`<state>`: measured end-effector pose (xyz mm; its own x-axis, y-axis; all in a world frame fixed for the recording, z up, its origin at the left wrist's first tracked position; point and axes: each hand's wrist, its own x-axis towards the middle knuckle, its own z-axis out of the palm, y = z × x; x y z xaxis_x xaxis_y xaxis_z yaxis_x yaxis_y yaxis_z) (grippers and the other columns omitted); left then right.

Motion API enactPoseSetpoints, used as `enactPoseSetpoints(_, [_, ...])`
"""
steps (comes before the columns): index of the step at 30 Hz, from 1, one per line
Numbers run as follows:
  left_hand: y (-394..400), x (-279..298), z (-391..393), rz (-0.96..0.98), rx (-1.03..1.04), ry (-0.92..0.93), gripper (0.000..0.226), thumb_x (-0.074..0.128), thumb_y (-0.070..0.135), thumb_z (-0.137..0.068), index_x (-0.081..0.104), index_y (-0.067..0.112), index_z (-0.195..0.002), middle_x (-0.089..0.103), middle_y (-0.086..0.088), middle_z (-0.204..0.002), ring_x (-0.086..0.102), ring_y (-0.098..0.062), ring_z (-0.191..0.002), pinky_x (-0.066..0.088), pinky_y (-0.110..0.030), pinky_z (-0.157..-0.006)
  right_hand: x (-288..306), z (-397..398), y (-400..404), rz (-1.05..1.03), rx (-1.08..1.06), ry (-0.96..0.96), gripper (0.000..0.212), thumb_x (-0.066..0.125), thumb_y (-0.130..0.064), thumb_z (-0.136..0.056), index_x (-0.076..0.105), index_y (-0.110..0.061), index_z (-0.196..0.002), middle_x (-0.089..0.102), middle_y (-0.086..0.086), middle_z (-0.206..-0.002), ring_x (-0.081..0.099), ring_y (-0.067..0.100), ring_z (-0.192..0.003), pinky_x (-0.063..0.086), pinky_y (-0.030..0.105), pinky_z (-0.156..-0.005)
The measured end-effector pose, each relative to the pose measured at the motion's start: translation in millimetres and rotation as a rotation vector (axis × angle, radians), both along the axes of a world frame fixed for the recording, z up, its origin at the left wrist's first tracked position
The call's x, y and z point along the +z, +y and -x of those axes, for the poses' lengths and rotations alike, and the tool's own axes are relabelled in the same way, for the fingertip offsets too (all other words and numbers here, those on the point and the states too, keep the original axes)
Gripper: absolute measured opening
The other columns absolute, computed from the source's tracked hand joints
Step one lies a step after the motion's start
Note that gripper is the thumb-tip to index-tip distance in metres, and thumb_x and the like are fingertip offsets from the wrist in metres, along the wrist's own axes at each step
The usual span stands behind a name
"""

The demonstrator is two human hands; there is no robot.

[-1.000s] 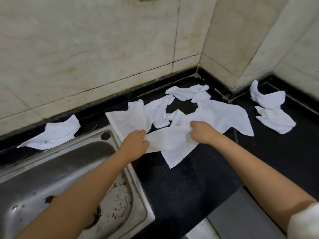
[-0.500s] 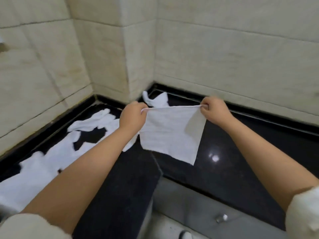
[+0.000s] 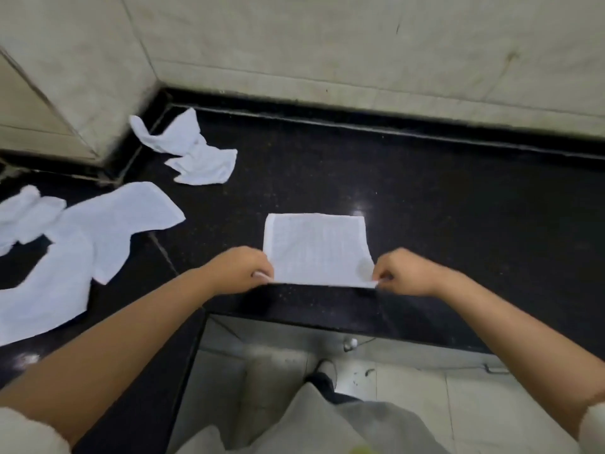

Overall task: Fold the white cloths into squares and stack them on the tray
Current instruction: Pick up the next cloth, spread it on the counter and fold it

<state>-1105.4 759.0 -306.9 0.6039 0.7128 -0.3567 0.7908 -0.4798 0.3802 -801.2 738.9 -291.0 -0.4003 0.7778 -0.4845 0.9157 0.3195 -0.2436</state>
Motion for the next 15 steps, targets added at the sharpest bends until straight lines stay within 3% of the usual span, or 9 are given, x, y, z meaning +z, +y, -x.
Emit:
enactPoseSetpoints(3, [4,-23,-19,0.208,-0.048,0.114,0.020,0.055,0.019,-0.091,0.069,0.014,-0.104,0.067,0.003,-0.109,0.058,-0.009,-0.094,0.045,-0.022,-0.085,-33,-5,3,0.301,0.005,-0.049,0.024,0.055,-0.009,-0.083,0.053,-0.008,-0.059,0.047,0.005,-0.061,0.041,0.018,-0.058,0.032,0.024,-0.057])
enactPoseSetpoints(4, [8,-28,-24,0.244,-0.038,0.115,0.020,0.055,0.018,-0.091,0.068,0.013,-0.104,0.067,0.003,-0.109,0.057,-0.007,-0.091,0.044,-0.020,-0.082,-39,-7,7,0.365,-0.022,-0.057,0.022,0.055,-0.010,-0.085,0.056,-0.009,-0.063,0.050,0.004,-0.063,0.042,0.016,-0.060,0.034,0.024,-0.060])
enactPoseSetpoints(6, [15,-34,-28,0.277,0.021,0.091,0.020,0.053,0.016,-0.092,0.068,0.011,-0.104,0.066,0.002,-0.108,0.054,-0.005,-0.087,0.041,-0.018,-0.079,-46,-9,18,0.398,-0.044,-0.066,0.017,0.054,-0.012,-0.088,0.066,0.000,-0.087,0.066,0.010,-0.087,0.057,0.022,-0.078,0.040,0.026,-0.070])
enactPoseSetpoints(8, [26,-37,-29,0.242,0.100,0.044,0.020,0.053,0.014,-0.092,0.068,0.010,-0.105,0.066,0.000,-0.108,0.054,-0.006,-0.089,0.042,-0.019,-0.080,-48,-11,33,0.364,-0.091,-0.039,0.024,0.052,-0.013,-0.088,0.063,0.008,-0.093,0.066,0.020,-0.101,0.060,0.034,-0.092,0.043,0.031,-0.072])
enactPoseSetpoints(10, [40,-39,-27,0.157,0.189,-0.011,0.021,0.052,0.014,-0.091,0.067,0.010,-0.106,0.066,0.000,-0.108,0.056,-0.010,-0.091,0.045,-0.022,-0.083,-48,-12,49,0.284,-0.128,-0.012,0.023,0.050,-0.009,-0.086,0.059,0.006,-0.072,0.060,0.021,-0.075,0.055,0.034,-0.072,0.038,0.031,-0.062])
enactPoseSetpoints(12, [56,-41,-26,0.065,0.271,-0.031,0.021,0.052,0.014,-0.092,0.066,0.010,-0.106,0.065,-0.002,-0.107,0.057,-0.013,-0.091,0.045,-0.025,-0.082,-47,-12,65,0.203,-0.207,0.022,0.030,0.048,-0.003,-0.084,0.045,-0.008,-0.054,0.038,0.003,-0.053,0.036,0.020,-0.056,0.028,0.026,-0.054])
enactPoseSetpoints(13, [64,-43,-26,0.026,0.309,-0.039,0.019,0.051,0.014,-0.091,0.066,0.010,-0.103,0.065,-0.003,-0.104,0.056,-0.013,-0.087,0.045,-0.026,-0.080,-47,-11,71,0.158,-0.263,0.051,0.029,0.047,-0.002,-0.084,0.046,-0.012,-0.057,0.037,-0.003,-0.053,0.037,0.016,-0.058,0.029,0.023,-0.054])
enactPoseSetpoints(14, [71,-44,-26,-0.001,0.343,-0.044,0.018,0.050,0.014,-0.091,0.066,0.010,-0.098,0.065,-0.004,-0.102,0.055,-0.013,-0.085,0.045,-0.026,-0.078,-48,-11,77,0.107,-0.307,0.066,0.026,0.047,-0.002,-0.085,0.064,-0.012,-0.068,0.046,-0.007,-0.058,0.044,0.015,-0.063,0.033,0.020,-0.056])
enactPoseSetpoints(15, [77,-46,-26,-0.015,0.370,-0.049,0.017,0.050,0.014,-0.091,0.066,0.009,-0.095,0.066,-0.005,-0.100,0.056,-0.014,-0.084,0.045,-0.026,-0.077,-48,-11,81,0.055,-0.323,0.076,0.021,0.047,-0.004,-0.087,0.068,0.000,-0.083,0.058,-0.007,-0.069,0.053,0.017,-0.072,0.038,0.019,-0.060])
